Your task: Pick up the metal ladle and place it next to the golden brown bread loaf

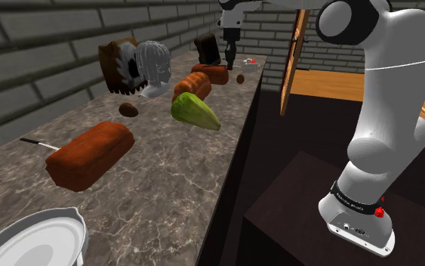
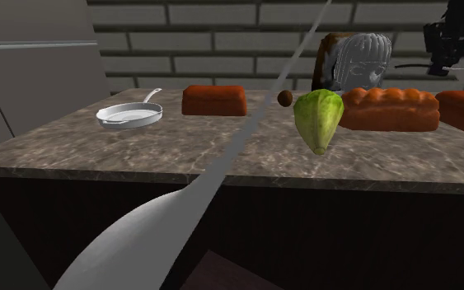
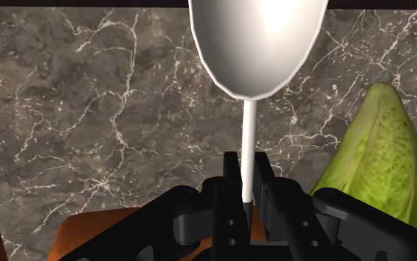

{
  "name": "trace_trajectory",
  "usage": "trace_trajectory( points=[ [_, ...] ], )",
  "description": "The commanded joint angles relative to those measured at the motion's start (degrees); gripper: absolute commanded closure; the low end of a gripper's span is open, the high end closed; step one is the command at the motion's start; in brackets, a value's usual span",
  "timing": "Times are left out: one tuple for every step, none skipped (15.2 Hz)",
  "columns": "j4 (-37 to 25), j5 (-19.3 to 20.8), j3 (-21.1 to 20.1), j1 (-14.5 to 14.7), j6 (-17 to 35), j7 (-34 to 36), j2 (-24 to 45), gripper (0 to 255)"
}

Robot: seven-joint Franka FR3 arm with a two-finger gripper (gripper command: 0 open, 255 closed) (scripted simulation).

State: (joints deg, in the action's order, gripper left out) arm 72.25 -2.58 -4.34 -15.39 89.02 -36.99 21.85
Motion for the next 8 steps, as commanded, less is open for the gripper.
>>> trace_trajectory(
  points=[
    [-4.7,0.1,0.7,-1.4,-1.9,-2.1,2.9,255],
    [-7.4,0.2,1.0,-2.0,-2.9,-3.0,4.7,255],
    [-10.4,0.2,1.3,-2.7,-4.1,-4.0,6.6,255],
    [-13.8,0.2,1.5,-3.4,-5.4,-4.9,8.7,255],
    [-17.7,0.3,1.8,-4.1,-7.0,-5.8,11.1,255],
    [-21.4,0.3,2.0,-4.6,-8.5,-6.5,13.4,255],
    [-19.7,0.3,1.9,-4.6,-7.3,-6.5,12.8,255],
    [-18.0,0.3,2.0,-4.7,-6.2,-6.6,12.2,255]
  ],
)
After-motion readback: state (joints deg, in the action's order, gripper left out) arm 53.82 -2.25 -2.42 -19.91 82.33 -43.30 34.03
